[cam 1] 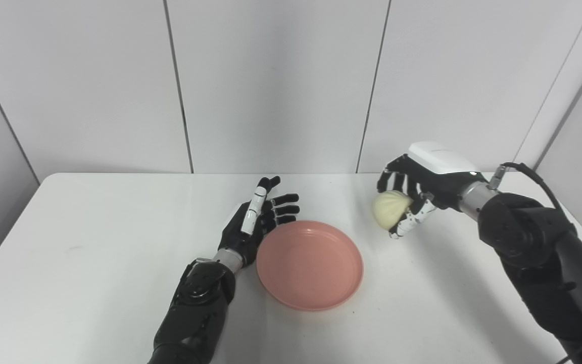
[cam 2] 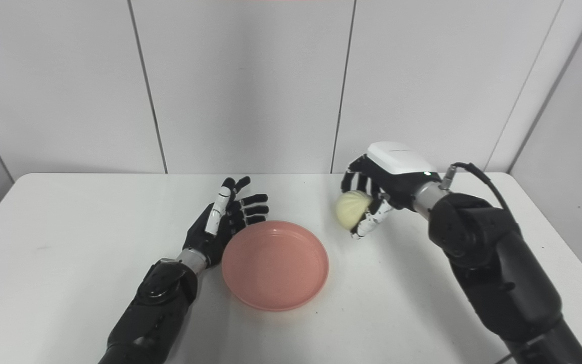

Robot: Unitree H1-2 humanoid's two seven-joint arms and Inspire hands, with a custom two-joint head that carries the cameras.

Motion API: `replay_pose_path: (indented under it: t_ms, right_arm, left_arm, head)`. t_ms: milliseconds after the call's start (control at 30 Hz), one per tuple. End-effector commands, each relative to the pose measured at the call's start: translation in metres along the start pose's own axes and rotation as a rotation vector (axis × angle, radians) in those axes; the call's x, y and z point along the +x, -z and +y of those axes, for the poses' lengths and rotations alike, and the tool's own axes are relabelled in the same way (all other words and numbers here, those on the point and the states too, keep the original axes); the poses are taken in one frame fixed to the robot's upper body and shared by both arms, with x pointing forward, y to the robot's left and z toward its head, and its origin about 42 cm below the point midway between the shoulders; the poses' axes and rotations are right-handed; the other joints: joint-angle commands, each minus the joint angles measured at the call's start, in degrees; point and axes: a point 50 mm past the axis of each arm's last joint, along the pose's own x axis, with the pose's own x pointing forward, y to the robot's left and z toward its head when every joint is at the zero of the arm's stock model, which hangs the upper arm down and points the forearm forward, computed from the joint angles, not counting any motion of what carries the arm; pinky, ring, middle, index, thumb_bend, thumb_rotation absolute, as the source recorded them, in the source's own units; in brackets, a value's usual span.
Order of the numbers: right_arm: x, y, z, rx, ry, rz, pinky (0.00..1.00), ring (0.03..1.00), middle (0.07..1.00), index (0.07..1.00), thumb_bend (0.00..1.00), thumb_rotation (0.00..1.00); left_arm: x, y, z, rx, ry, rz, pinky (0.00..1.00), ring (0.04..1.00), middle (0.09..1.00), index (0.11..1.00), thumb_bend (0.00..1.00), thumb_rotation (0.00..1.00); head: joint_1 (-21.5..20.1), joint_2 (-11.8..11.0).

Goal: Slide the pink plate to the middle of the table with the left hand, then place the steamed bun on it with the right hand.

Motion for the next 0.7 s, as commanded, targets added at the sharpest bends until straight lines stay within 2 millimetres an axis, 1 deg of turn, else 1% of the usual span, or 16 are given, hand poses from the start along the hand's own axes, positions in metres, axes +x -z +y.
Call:
replay_pose_path:
  t_ms: [0, 100, 133, 233, 333, 500, 667]
  right_arm:
    - [-0.002, -0.017, -0.026, -0.041, 0.092, -0.059, 0.24, 0.335, 0.433, 0.535, 0.52, 0.00]
    - [0.002, -0.029, -0.022, -0.020, 0.082, -0.075, 0.24, 0.334, 0.434, 0.533, 0.52, 0.00]
    - [0.002, -0.031, -0.021, -0.015, 0.078, -0.081, 0.22, 0.312, 0.460, 0.507, 0.53, 0.00]
    - [0.005, -0.040, -0.019, -0.019, 0.069, -0.096, 0.19, 0.278, 0.474, 0.491, 0.53, 0.00]
    - [0.008, -0.050, -0.015, -0.031, 0.052, -0.117, 0.23, 0.325, 0.428, 0.524, 0.52, 0.00]
    - [0.018, -0.067, -0.008, -0.013, 0.016, -0.141, 0.26, 0.354, 0.426, 0.530, 0.52, 0.00]
    - [0.021, -0.078, 0.004, -0.002, 0.006, -0.146, 0.25, 0.343, 0.419, 0.531, 0.52, 0.00]
  left_arm:
    - [-0.012, 0.034, 0.003, -0.015, -0.026, 0.133, 0.70, 0.699, 0.737, 0.937, 0.71, 0.94]
    - [-0.011, 0.035, 0.001, -0.014, -0.023, 0.130, 0.70, 0.701, 0.737, 0.938, 0.72, 0.93]
    - [-0.011, 0.036, 0.000, -0.014, -0.022, 0.130, 0.70, 0.703, 0.736, 0.940, 0.73, 0.93]
    - [-0.011, 0.036, -0.001, -0.016, -0.019, 0.128, 0.70, 0.706, 0.735, 0.942, 0.73, 0.92]
    - [-0.011, 0.037, -0.002, -0.021, -0.020, 0.132, 0.70, 0.701, 0.730, 0.936, 0.74, 0.92]
    - [-0.010, 0.038, -0.002, -0.018, -0.021, 0.136, 0.71, 0.701, 0.732, 0.931, 0.75, 0.91]
    - [-0.010, 0.038, -0.002, -0.015, -0.018, 0.138, 0.71, 0.704, 0.735, 0.934, 0.76, 0.91]
  head:
    - [0.1, 0.0]
    - [0.9, -0.2]
    - [0.9, -0.2]
    - [2.4, 0.0]
    - [2.7, 0.0]
    - [2.5, 0.1]
    - [2.1, 0.2]
